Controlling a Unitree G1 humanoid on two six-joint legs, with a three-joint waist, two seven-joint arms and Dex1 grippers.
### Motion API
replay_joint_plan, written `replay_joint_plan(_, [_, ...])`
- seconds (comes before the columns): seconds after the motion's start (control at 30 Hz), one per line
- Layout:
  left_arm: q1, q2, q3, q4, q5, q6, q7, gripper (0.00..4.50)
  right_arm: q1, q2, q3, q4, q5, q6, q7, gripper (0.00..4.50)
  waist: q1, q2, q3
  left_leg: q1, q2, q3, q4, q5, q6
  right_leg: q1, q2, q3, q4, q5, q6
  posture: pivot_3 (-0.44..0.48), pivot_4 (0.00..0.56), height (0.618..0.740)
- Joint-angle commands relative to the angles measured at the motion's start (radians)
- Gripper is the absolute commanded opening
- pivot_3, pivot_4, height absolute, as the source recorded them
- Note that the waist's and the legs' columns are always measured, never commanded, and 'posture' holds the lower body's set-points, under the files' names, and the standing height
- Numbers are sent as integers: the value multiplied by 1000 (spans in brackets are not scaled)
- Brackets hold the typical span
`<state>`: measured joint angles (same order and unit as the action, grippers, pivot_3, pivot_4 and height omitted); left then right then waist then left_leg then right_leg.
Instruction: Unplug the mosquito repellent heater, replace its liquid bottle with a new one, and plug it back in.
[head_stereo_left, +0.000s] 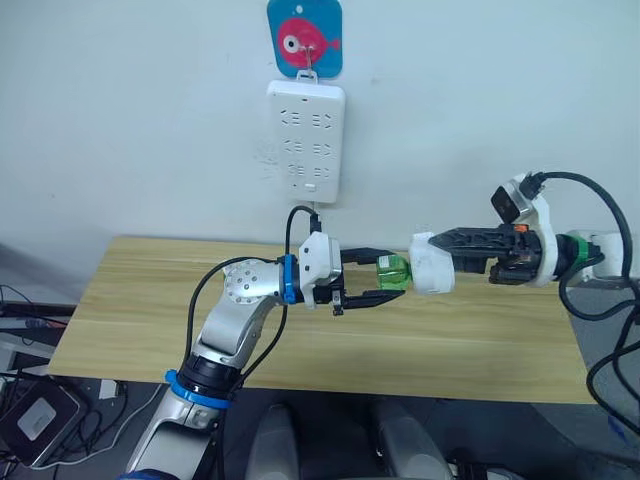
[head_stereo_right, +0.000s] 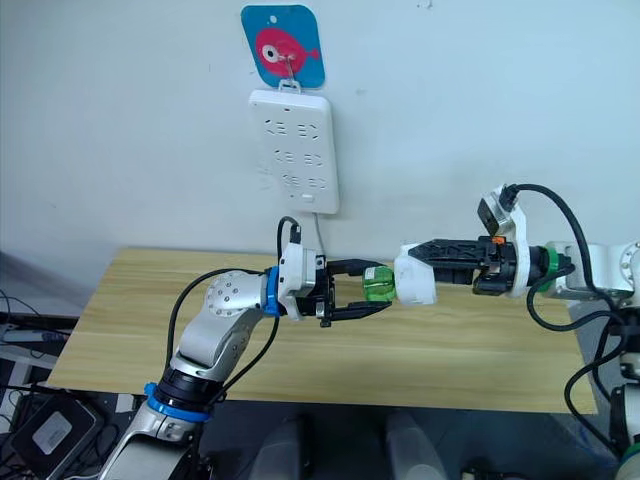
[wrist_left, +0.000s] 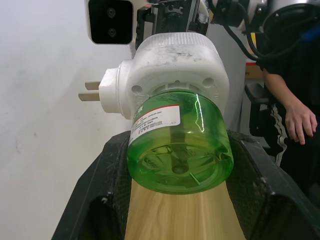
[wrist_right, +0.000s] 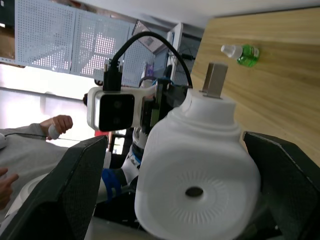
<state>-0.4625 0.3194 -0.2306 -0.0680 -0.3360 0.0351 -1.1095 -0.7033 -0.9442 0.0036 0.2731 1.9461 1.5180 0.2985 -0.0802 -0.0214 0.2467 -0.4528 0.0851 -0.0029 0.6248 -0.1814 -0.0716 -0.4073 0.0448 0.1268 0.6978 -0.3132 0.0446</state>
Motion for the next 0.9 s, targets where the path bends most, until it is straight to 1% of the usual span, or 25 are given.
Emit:
replay_joint_plan(0.03, [11,3,6,-30,2,-11,21,2250,-33,-29,28,-1,26,35,55,4500,0,0,0,0,0,0,0,0,1,0,0,0,-1,1,-2,-42,251,740])
replay_joint_plan(0.2, [8,-9,-4,-37,3,-5,44,2250,-46,-20,62,-5,26,15,54,4500,2,0,0,0,0,0,0,-1,2,0,-1,-1,-1,1,-2,-34,250,740])
replay_joint_plan(0.53, [13,-11,-15,-52,0,-1,48,2250,-37,-16,72,-20,26,-14,28,4500,7,0,0,0,-1,0,0,-1,2,1,-1,-1,-1,1,-2,-32,247,740])
replay_joint_plan(0.63, [14,-13,-19,-56,-2,-1,47,2250,-34,-10,71,-20,26,-19,23,3897,8,0,0,0,-1,0,0,-1,2,1,-1,-1,-1,1,-2,-32,247,740])
replay_joint_plan(0.7, [13,-14,-20,-58,-3,1,46,2250,-34,-9,70,-22,26,-19,26,3219,9,0,0,0,-1,0,0,-1,2,1,-1,-1,-1,1,-2,-33,246,740])
replay_joint_plan(0.73, [12,-15,-20,-57,-3,1,46,2250,-33,-9,70,-24,26,-19,27,2985,9,0,0,0,-1,0,0,-1,2,1,-1,-1,-1,1,-2,-34,246,740])
replay_joint_plan(0.9, [12,-13,-23,-68,-11,10,37,2250,-23,-10,60,-38,26,-24,32,2991,12,0,0,0,-1,0,1,-1,2,1,-1,-1,-1,1,-2,-35,247,740])
